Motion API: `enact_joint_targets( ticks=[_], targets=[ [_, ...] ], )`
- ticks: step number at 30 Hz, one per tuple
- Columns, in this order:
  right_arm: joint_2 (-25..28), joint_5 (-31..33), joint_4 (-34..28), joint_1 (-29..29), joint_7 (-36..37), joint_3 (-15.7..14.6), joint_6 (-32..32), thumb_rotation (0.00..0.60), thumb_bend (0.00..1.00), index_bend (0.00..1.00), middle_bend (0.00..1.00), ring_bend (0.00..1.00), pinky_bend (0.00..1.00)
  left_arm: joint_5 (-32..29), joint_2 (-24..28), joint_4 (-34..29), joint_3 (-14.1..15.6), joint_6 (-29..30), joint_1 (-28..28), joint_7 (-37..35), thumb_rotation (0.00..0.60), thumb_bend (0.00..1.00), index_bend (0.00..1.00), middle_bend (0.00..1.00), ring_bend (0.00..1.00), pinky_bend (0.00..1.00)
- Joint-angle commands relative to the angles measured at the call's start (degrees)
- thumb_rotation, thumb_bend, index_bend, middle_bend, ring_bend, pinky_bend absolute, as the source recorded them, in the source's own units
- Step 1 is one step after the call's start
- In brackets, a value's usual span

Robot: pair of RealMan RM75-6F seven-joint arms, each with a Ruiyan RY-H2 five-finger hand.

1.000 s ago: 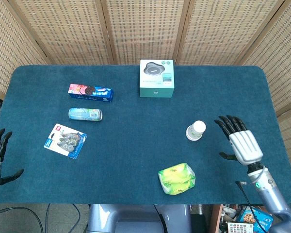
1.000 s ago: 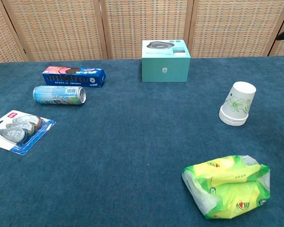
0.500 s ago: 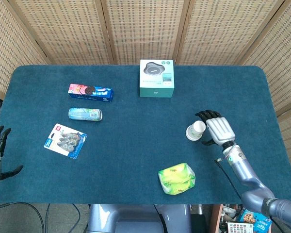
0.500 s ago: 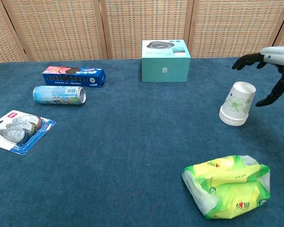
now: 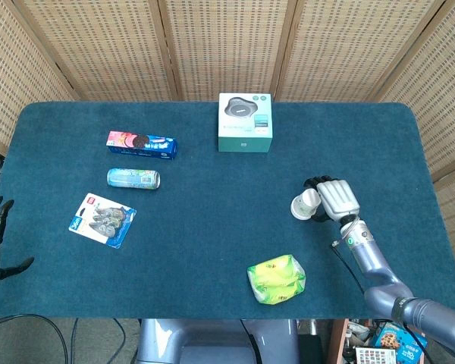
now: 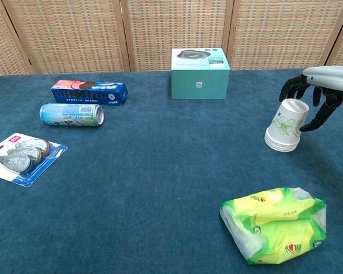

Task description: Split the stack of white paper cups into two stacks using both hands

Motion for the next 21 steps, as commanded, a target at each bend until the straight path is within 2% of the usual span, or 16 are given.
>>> enact_joint_targets(
  ticks=[1, 6, 12, 16, 21],
  targets=[
    [-0.4, -0.1, 0.8, 0.3, 1.1, 0.0, 0.2, 0.6, 0.35, 0.43, 0.5, 0.39, 0.58, 0.0, -0.1, 0.0, 0.1, 0.0, -0.1, 0.2, 0.6, 0.07, 0.0, 0.0, 0.0, 0.0],
    [-0.9, -0.8, 1.7, 0.2, 3.2, -0.2, 0.6, 0.6, 0.39, 0.53, 0.58, 0.46, 0.61, -0.3, -0.4, 0.1, 0.2, -0.2, -0.3, 0.9, 0.6, 0.07, 0.0, 0.0, 0.0, 0.0],
    [-0.2, -2.8, 0.8, -0.2, 7.7, 0.2, 2.6, 0.6, 0.4, 0.55, 0.59, 0.47, 0.61, -0.6, -0.7, 0.1, 0.3, -0.4, -0.6, 1.6, 0.6, 0.07, 0.0, 0.0, 0.0, 0.0],
    [3.4, -4.2, -6.5, -1.1, 15.1, 2.6, 4.2, 0.6, 0.41, 0.55, 0.6, 0.47, 0.61, -0.7, -0.9, 0.5, -0.4, -1.2, -1.7, 1.7, 0.6, 0.07, 0.0, 0.0, 0.0, 0.0],
    [7.4, -2.0, -15.4, -0.5, 22.7, 5.4, 1.3, 0.6, 0.41, 0.55, 0.6, 0.47, 0.61, -0.4, -2.7, 3.4, -2.2, -4.2, -5.3, 1.2, 0.6, 0.07, 0.0, 0.0, 0.0, 0.0]
  ],
)
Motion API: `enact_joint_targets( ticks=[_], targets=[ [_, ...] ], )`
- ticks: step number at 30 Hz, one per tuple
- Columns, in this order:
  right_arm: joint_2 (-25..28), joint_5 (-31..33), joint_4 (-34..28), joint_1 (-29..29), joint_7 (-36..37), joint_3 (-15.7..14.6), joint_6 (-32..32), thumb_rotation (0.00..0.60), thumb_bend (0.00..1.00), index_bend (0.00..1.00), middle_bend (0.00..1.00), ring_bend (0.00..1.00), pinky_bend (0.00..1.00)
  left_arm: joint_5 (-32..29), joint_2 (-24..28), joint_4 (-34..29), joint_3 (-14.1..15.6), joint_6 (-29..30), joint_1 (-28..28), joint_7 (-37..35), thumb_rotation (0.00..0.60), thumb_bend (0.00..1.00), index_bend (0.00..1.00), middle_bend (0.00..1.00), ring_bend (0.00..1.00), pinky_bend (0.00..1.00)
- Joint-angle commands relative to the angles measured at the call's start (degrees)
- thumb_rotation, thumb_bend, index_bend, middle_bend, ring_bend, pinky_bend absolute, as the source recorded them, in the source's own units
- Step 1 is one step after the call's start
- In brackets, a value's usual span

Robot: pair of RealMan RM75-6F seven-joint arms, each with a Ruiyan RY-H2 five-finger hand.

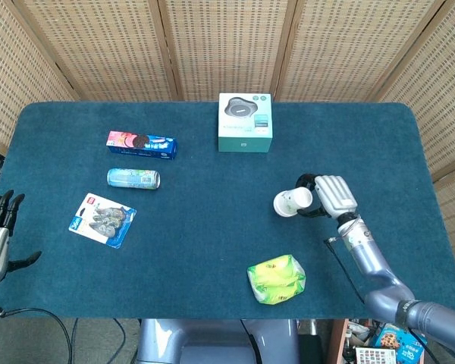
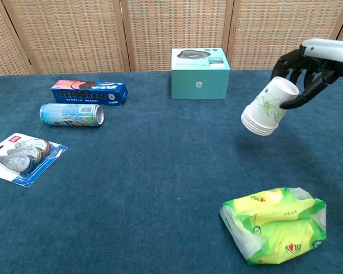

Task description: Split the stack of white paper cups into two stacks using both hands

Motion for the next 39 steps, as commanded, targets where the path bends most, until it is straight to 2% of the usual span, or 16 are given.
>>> enact_joint_targets(
  ticks=[1, 6, 12, 19, 30, 32, 34, 39],
  targets=[
    [3.7, 2.1, -7.5, 0.6, 6.5, 3.0, -2.7, 0.6, 0.41, 0.55, 0.6, 0.47, 0.61, 0.7, -1.7, 2.3, -1.3, -2.4, -2.8, -0.7, 0.6, 0.07, 0.0, 0.0, 0.0, 0.0],
    [2.7, 7.7, -10.3, 4.1, 7.4, 4.9, -6.5, 0.6, 0.41, 0.55, 0.6, 0.47, 0.61, 4.2, -4.2, 5.3, -2.8, -5.5, -7.5, -2.6, 0.6, 0.07, 0.0, 0.0, 0.0, 0.0],
    [-2.4, 17.9, -9.2, 8.5, 6.9, 6.0, -8.6, 0.6, 0.46, 0.55, 0.6, 0.47, 0.61, 9.4, -8.7, 9.5, -4.7, -7.7, -13.7, -4.7, 0.6, 0.07, 0.0, 0.0, 0.0, 0.0],
    [-5.8, 24.5, -7.8, 10.6, 9.1, 6.8, -10.2, 0.6, 0.47, 0.55, 0.6, 0.47, 0.61, 13.2, -13.5, 14.6, -5.3, -8.9, -18.6, -6.2, 0.6, 0.07, 0.0, 0.0, 0.0, 0.0],
    [-4.3, 32.7, -9.3, 10.7, 17.3, 10.6, -15.9, 0.6, 0.48, 0.55, 0.6, 0.47, 0.61, 15.6, -20.3, 20.5, -5.1, -10.6, -24.2, -6.5, 0.6, 0.07, 0.0, 0.0, 0.0, 0.0],
    [-3.7, 33.9, -9.9, 10.5, 18.6, 11.2, -16.6, 0.6, 0.48, 0.55, 0.6, 0.47, 0.61, 16.6, -21.7, 22.0, -5.2, -10.4, -25.3, -7.0, 0.6, 0.07, 0.04, 0.0, 0.0, 0.0],
    [-2.2, 35.8, -11.1, 10.0, 20.6, 12.1, -18.2, 0.6, 0.49, 0.55, 0.6, 0.47, 0.61, 20.5, -26.0, 27.6, -5.5, -8.3, -28.2, -9.2, 0.6, 0.07, 0.11, 0.0, 0.0, 0.0],
    [-0.7, 36.7, -12.2, 9.8, 21.9, 12.1, -19.6, 0.6, 0.49, 0.55, 0.6, 0.47, 0.61, 23.6, -32.6, 37.1, -5.9, -5.2, -32.2, -13.6, 0.6, 0.07, 0.2, 0.0, 0.0, 0.0]
  ],
)
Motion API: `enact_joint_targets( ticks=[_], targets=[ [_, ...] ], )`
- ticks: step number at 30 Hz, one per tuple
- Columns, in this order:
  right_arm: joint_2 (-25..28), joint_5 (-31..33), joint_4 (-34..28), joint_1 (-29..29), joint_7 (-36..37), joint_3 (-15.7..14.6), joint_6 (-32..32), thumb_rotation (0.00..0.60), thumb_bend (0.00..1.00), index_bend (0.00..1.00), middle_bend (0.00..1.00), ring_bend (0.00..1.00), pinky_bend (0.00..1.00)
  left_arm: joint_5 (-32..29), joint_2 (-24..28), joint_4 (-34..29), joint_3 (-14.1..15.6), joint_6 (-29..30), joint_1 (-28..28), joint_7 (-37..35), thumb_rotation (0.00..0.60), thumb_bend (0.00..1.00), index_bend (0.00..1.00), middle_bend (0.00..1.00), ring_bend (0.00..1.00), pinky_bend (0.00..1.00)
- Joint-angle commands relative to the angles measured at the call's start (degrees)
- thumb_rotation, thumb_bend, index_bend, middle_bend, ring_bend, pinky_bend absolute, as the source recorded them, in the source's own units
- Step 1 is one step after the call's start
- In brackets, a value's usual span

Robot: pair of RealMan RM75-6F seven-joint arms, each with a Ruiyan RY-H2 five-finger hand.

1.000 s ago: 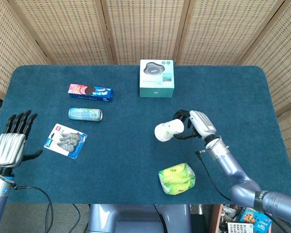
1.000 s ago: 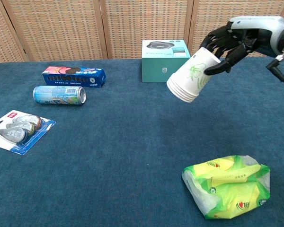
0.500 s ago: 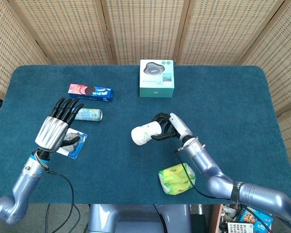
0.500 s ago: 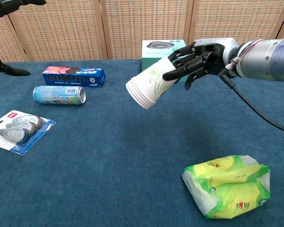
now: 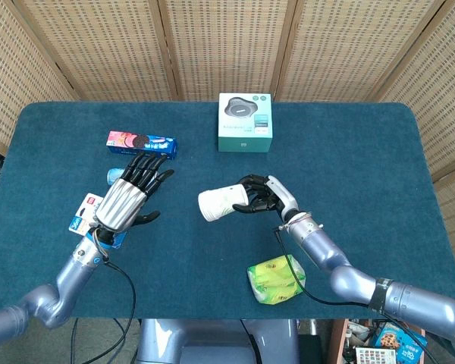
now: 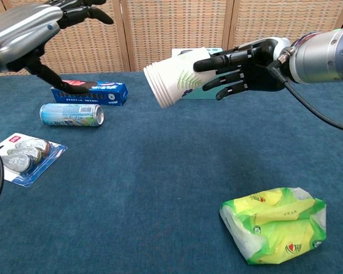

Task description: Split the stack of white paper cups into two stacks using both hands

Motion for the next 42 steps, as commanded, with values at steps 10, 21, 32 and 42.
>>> enact_joint_targets(
  ticks=[10, 21, 32, 42],
  targets=[
    [1.0, -0.4, -1.4, -0.5, 1.8, -0.8, -0.6, 0.6, 0.49, 0.55, 0.61, 0.47, 0.61, 3.5, -13.7, 15.8, -1.7, 5.7, -9.3, -4.4, 0.6, 0.07, 0.3, 0.0, 0.0, 0.0],
    [2.0, -1.5, -1.9, -1.0, 3.1, -1.0, -0.5, 0.6, 0.49, 0.55, 0.61, 0.47, 0.61, 2.7, -16.1, 17.6, -0.6, 8.4, -10.3, -4.9, 0.6, 0.08, 0.36, 0.0, 0.0, 0.0],
    [2.3, -2.1, -1.4, -1.4, 3.9, -1.4, -0.7, 0.6, 0.49, 0.55, 0.61, 0.47, 0.61, 1.8, -16.5, 18.2, -0.5, 9.5, -10.8, -5.1, 0.6, 0.18, 0.36, 0.0, 0.0, 0.0],
    [2.6, -2.8, -1.3, -1.6, 5.0, -1.4, -1.1, 0.6, 0.49, 0.55, 0.61, 0.47, 0.61, 1.0, -16.8, 18.2, -0.1, 9.6, -11.6, -4.5, 0.6, 0.23, 0.38, 0.0, 0.0, 0.0]
  ],
)
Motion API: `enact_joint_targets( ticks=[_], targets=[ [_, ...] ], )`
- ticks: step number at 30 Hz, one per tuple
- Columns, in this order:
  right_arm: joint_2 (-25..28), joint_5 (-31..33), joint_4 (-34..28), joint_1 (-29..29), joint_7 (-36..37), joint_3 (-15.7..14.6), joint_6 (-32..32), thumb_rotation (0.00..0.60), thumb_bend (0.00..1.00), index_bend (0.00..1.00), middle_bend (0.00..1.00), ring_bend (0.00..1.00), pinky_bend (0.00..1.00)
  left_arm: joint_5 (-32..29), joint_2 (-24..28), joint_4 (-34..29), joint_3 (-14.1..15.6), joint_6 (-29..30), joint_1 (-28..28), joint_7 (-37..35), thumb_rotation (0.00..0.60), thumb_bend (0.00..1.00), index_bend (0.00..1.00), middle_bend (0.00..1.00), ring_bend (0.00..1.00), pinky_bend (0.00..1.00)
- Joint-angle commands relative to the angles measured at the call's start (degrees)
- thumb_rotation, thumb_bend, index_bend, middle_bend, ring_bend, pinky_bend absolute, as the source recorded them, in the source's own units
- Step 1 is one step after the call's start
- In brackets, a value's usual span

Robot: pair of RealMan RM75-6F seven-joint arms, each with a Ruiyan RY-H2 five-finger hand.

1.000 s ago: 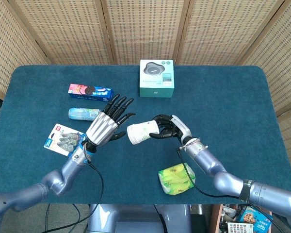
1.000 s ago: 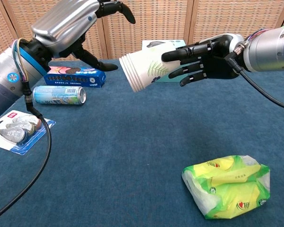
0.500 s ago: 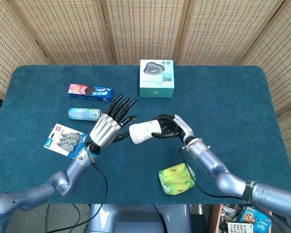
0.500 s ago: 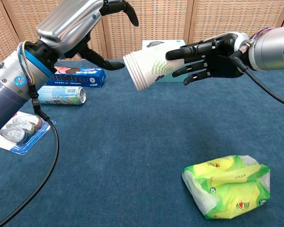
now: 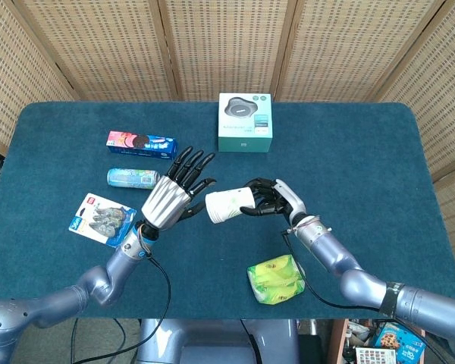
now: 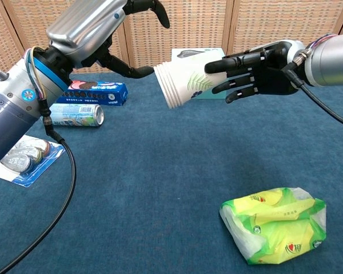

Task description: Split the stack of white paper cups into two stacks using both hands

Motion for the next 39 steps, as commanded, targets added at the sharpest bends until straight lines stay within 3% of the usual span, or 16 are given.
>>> enact_joint_targets(
  ticks=[1, 7, 32, 39],
  targets=[
    [0.1, -0.1, 0.0, -0.1, 0.2, 0.0, -0.1, 0.6, 0.49, 0.55, 0.61, 0.47, 0.61, -0.1, -0.1, 0.1, 0.1, 0.0, -0.1, 0.1, 0.6, 0.25, 0.39, 0.0, 0.0, 0.0],
    [0.5, -0.5, -0.1, -0.3, 0.8, 0.1, -0.3, 0.6, 0.49, 0.55, 0.61, 0.47, 0.61, -0.6, -0.5, 0.5, 0.4, -0.2, -0.5, 0.0, 0.6, 0.35, 0.47, 0.0, 0.0, 0.0],
    [1.5, -2.0, -0.6, -1.0, 2.3, 0.1, -0.7, 0.6, 0.49, 0.55, 0.61, 0.47, 0.61, -1.8, -2.1, 1.2, 0.9, -0.6, -1.9, 1.0, 0.6, 0.4, 0.55, 0.0, 0.0, 0.0],
    [1.5, -2.5, -0.1, -1.3, 3.0, 0.1, -1.3, 0.6, 0.49, 0.55, 0.61, 0.47, 0.61, -2.4, -2.7, 1.8, 0.8, -0.9, -2.2, 1.2, 0.6, 0.46, 0.66, 0.0, 0.0, 0.0]
  ],
)
